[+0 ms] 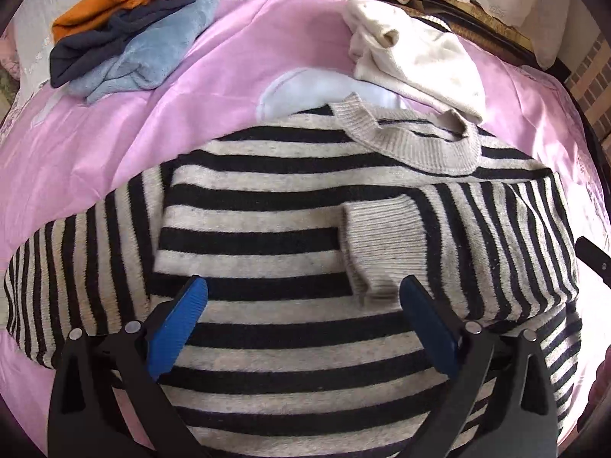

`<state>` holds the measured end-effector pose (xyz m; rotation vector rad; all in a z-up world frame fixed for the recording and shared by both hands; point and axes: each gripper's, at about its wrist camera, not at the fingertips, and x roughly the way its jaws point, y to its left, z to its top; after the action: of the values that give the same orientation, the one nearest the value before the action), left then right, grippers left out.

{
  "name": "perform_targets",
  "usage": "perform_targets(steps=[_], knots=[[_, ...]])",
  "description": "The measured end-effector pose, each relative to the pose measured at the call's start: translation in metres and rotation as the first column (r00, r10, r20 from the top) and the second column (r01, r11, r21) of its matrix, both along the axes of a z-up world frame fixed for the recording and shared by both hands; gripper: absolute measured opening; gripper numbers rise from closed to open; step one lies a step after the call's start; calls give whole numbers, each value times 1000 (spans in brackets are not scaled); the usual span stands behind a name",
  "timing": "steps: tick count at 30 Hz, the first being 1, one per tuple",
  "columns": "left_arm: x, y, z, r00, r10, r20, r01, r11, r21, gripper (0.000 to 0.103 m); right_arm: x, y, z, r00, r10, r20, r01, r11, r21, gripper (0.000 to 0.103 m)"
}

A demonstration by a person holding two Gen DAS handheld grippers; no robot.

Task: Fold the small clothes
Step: 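Move the left tool to the cuff of the other sleeve, then grasp the other sleeve cuff with the left tool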

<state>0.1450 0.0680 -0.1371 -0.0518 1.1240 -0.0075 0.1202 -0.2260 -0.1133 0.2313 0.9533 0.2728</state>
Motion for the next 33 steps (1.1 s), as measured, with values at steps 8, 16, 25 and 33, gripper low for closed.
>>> perform_targets(steps=[8,16,25,33], knots=[[-35,75,8,993,120,7,-120,992,-32,98,11,52,-42,994,41,-103,-47,997,-58,43],[-96,215,17,923,385,-3,-382,916,-120,98,9,100,-2,992,123,-17,-123,992,36,43],[-131,343,-11,764,640,-82,-640,734,-227,98,-27,256,13,877,479,30,-480,876,41,43],[-111,345,-19,769,637,-53,-630,741,-234,91,-51,341,8,766,640,52,-638,768,-60,43]])
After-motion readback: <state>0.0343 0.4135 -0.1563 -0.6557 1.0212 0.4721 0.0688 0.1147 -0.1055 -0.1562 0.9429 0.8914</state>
